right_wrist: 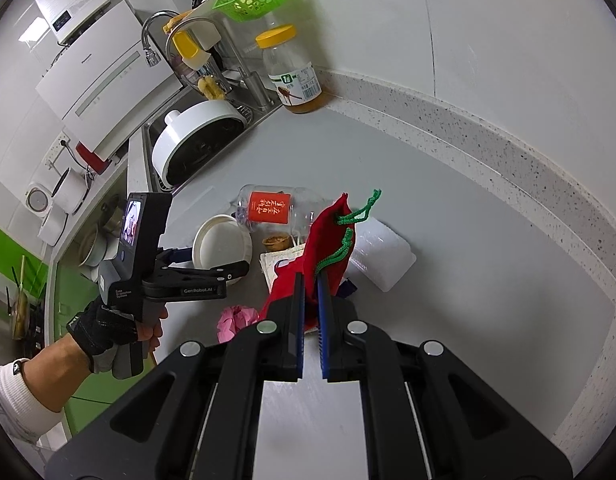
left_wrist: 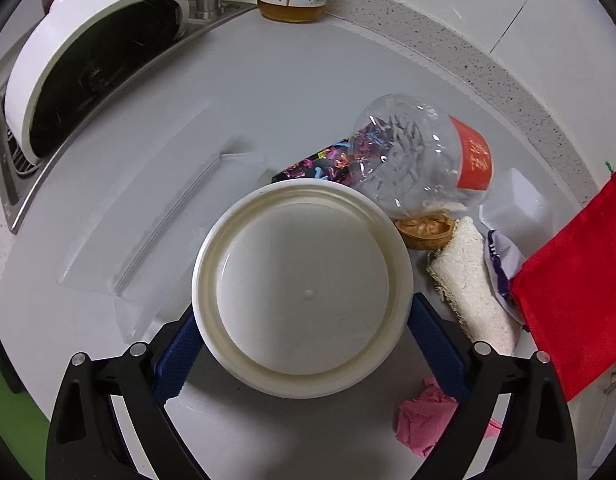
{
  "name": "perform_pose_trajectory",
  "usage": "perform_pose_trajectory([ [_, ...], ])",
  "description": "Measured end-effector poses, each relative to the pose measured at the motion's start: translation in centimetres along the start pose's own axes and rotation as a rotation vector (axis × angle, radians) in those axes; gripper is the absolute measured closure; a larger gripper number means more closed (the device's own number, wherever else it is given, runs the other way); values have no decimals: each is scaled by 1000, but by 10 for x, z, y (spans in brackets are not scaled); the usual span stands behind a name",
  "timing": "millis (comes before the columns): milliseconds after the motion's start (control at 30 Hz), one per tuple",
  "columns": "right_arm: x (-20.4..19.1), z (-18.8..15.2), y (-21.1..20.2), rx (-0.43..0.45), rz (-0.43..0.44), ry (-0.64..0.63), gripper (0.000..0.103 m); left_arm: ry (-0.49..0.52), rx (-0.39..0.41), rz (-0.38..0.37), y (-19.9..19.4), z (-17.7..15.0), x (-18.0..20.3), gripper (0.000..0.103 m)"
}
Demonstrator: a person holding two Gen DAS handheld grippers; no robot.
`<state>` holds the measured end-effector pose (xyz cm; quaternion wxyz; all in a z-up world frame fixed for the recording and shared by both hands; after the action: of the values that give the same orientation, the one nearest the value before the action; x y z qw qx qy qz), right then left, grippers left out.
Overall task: Collect trash
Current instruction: 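Grasp the red cloth bag with the right gripper while the left gripper grasps the white round lid, then carry the red bag and white lid toward the pink wastebasket with both grippers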
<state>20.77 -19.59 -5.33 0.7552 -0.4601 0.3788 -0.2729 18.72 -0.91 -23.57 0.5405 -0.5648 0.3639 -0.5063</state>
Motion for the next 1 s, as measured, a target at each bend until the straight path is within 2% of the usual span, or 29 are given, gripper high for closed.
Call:
perform_pose_trajectory([
  [300, -4, 1, -3, 8, 2, -18, 98, 8, 50, -32, -30, -13, 8, 11],
  [600, -32, 2, -26, 43, 1, -123, 98, 29, 174, -16, -110, -41, 19, 11],
  [833, -81, 1, -49, 74, 38, -283, 98, -33, 275, 19, -171, -84, 3, 11],
  [1000, -141, -8, -45, 63, 101, -428, 98, -140, 327, 68, -208, -131, -29, 11],
])
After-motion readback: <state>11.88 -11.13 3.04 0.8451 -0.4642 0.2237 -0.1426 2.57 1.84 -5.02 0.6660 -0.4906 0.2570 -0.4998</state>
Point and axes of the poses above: each gripper's, at about its wrist camera, not at the fingertips, and y roughly the way its jaws point, x to its right, z to its top, the point moved 7 cm from there along y, roughly the way its jaws point, and after that the axes turned 14 degrees about -x, right-handed, at the moved point
